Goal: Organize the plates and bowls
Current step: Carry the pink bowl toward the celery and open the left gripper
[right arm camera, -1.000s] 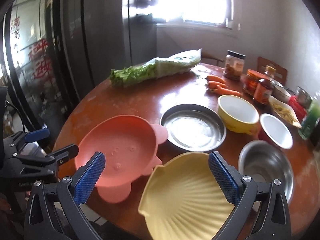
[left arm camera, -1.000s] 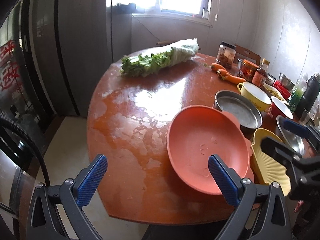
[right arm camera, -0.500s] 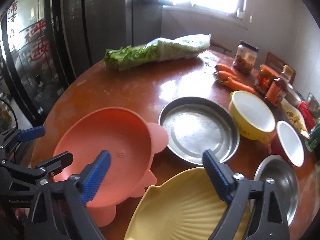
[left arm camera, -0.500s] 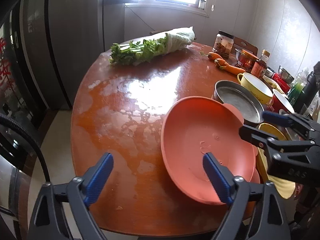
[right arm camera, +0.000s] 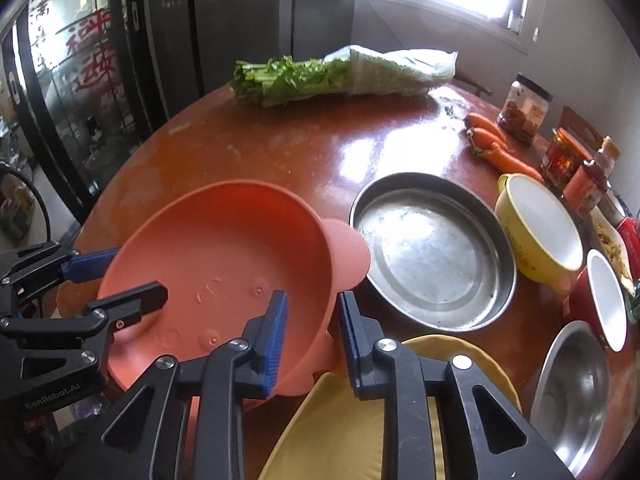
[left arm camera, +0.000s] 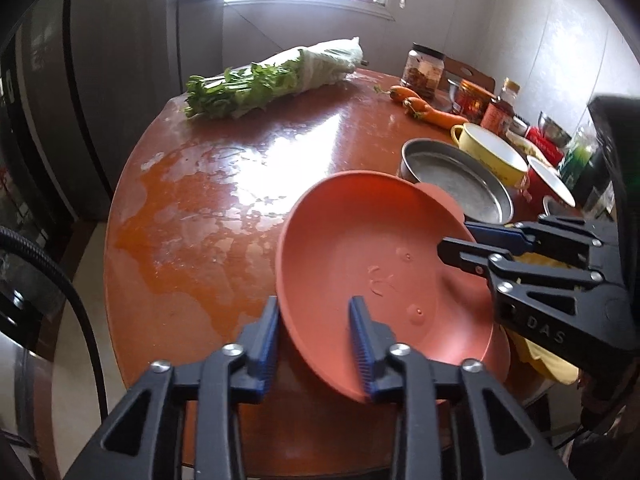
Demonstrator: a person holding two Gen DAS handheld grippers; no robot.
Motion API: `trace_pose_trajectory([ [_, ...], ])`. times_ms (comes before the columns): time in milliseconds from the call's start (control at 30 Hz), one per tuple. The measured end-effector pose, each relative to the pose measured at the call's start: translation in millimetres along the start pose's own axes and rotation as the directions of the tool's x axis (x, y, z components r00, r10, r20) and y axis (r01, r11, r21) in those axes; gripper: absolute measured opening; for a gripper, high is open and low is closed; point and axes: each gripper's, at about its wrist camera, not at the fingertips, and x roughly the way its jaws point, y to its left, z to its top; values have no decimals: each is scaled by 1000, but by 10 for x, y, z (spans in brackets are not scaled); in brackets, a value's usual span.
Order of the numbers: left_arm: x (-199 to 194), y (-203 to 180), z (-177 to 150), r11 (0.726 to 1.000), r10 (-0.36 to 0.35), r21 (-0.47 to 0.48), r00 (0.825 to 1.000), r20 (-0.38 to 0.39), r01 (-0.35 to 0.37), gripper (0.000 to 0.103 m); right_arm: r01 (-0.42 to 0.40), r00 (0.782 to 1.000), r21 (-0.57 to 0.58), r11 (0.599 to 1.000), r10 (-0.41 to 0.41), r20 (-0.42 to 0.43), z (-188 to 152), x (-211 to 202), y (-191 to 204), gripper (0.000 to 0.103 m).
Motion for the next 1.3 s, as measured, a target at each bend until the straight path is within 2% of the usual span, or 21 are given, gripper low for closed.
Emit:
trace_pose_trajectory([
  [200, 6, 20, 11, 1000, 5, -20, 1000, 16, -5, 30, 0, 1000, 5, 1000, 0, -9, 1, 50, 3, 24],
  [433, -116, 107, 34, 999, 2, -37, 999, 46, 0, 30, -41, 998, 17, 999, 40, 38, 54, -88, 12, 24],
  [700, -300, 227, 212, 998, 55, -41, 993, 107, -51, 30, -61, 994, -4, 998, 61, 89, 315, -222, 128, 24],
  [833, -181, 280, 246, 997, 66, -46, 994, 86, -63, 30, -53, 996, -23, 998, 54, 74, 440, -119, 159, 24],
  [1300, 93, 361, 192, 997, 63, -53, 998, 32, -61, 30, -87, 996, -8, 996, 87, 15, 402, 236, 108, 24],
])
